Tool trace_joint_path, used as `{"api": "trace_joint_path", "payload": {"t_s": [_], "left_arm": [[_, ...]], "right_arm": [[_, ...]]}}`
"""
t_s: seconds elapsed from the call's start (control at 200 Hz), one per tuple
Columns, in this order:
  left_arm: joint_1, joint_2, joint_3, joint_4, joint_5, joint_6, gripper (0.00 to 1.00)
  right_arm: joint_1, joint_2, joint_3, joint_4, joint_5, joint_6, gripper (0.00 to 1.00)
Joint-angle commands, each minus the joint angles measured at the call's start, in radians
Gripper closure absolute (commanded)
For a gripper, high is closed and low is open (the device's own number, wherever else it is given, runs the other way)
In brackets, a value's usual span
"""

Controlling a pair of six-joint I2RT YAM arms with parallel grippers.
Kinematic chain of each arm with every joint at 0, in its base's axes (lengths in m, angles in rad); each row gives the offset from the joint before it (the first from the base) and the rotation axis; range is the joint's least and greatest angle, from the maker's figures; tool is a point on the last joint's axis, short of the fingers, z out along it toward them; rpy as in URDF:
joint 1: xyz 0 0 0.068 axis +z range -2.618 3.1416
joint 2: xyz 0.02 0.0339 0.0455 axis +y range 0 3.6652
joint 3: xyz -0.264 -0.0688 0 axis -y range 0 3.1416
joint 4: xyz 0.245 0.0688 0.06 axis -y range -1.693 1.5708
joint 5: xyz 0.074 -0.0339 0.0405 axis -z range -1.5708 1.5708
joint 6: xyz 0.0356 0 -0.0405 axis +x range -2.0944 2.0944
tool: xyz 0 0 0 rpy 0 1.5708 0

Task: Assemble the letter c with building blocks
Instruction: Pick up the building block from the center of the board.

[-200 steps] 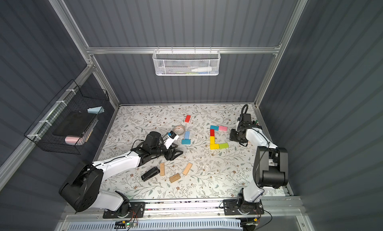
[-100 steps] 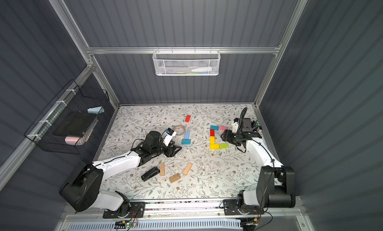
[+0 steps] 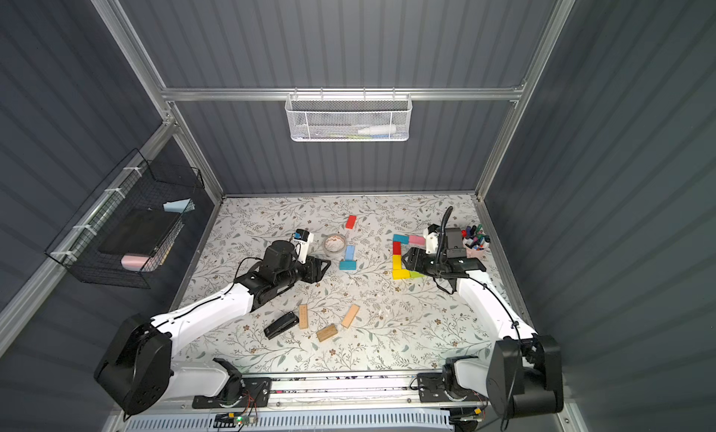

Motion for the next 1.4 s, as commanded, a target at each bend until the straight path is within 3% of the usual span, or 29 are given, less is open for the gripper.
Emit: {"api": "trace_joint_path", "payload": {"t_s": [0.0, 0.41, 0.77, 1.176, 1.396], "left_arm": [[-0.006, -0.038, 0.015, -0.075, -0.040, -0.055, 0.34], [-0.009, -0.054, 0.060, -0.300, -0.076, -0.049, 0.36], [-0.037, 0.003, 0.132, -0.578, -0.123, -0.232, 0.39], [-0.048, 0.054, 0.149, -0.573, -0.087, -0.269, 0.42], [-0.056, 0.107, 0.215, -0.705, -0.148, -0.319, 0.46]], "right_arm": [[0.003, -0.014, -0.023, -0.001, -0.037, -0.027, 0.31], [0.017, -0.006, -0.019, -0.035, -0.060, -0.054, 0.35], [0.077, 0.000, -0.032, -0.063, -0.057, -0.015, 0.38], [0.091, 0.038, -0.018, -0.066, -0.080, -0.038, 0.38], [0.091, 0.051, -0.008, -0.054, -0.077, -0.052, 0.35]]}}
